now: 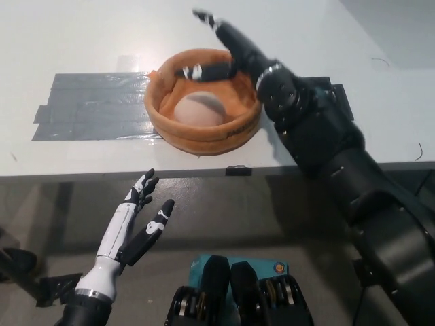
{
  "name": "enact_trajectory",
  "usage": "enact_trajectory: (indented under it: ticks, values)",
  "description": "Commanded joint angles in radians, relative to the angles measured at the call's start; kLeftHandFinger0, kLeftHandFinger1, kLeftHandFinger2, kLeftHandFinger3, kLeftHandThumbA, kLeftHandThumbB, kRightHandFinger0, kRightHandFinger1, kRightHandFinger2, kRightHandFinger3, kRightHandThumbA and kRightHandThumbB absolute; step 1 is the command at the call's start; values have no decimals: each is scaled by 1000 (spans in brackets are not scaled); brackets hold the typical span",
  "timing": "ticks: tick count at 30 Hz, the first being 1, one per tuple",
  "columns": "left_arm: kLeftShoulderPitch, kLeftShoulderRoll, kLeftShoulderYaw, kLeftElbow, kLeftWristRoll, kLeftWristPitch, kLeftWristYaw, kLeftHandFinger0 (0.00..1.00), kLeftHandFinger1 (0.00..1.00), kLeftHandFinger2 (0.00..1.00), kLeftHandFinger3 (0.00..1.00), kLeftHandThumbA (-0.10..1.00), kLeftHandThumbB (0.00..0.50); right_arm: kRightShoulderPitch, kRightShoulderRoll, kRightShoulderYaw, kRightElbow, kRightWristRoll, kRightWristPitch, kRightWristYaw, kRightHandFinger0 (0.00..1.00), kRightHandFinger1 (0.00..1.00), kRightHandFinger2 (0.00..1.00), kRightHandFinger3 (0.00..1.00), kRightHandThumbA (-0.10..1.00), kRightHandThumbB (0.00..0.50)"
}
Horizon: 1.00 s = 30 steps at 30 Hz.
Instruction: A person hands a emotional support dumpling to the robot which it grabs with its right hand and places in the soft place kept infront of it in the centre of the desk
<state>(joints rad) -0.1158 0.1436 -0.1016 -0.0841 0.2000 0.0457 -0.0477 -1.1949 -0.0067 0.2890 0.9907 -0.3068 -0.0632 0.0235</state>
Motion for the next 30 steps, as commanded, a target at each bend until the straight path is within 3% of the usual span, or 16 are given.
enact_trajectory:
  ticks: [1,3,9,11,15,23,28,30]
  values:
    - [-32,2,15,-17,-28,-13,-11,1000,1000,1000,1000,736,0,15,-77,-75,-350,26,10,-8,1000,1000,1000,1000,916,416]
    - [-48,5,20,-15,-30,-11,-10,1000,1000,1000,1000,774,10,43,-109,-116,-509,54,32,10,1000,1000,1000,1000,903,448]
    - [-77,9,36,-3,-32,-21,3,1000,1000,1000,1000,710,0,231,-184,-185,-961,71,120,59,1000,1000,1000,1000,937,433]
    - [-82,16,32,0,-18,-28,4,1000,1000,1000,1000,691,0,338,-206,-201,-1093,115,117,82,1000,1000,1000,1000,824,386]
    - [-96,16,30,8,-16,-25,2,1000,1000,1000,1000,713,0,543,-233,-216,-1278,91,133,76,1000,1000,1000,1000,826,356]
    - [-114,11,38,34,-17,-52,20,1000,1000,1000,1000,720,0,807,-197,-236,-1377,115,103,23,1000,1000,1000,1000,814,314]
    - [-119,16,41,48,-13,-68,24,1000,1000,1000,1000,739,0,897,-176,-254,-1243,164,27,2,1000,1000,1000,1000,813,296]
    - [-119,16,42,45,-13,-52,18,1000,1000,1000,1000,750,0,917,-170,-264,-1149,154,4,-6,1000,1000,1000,1000,795,267]
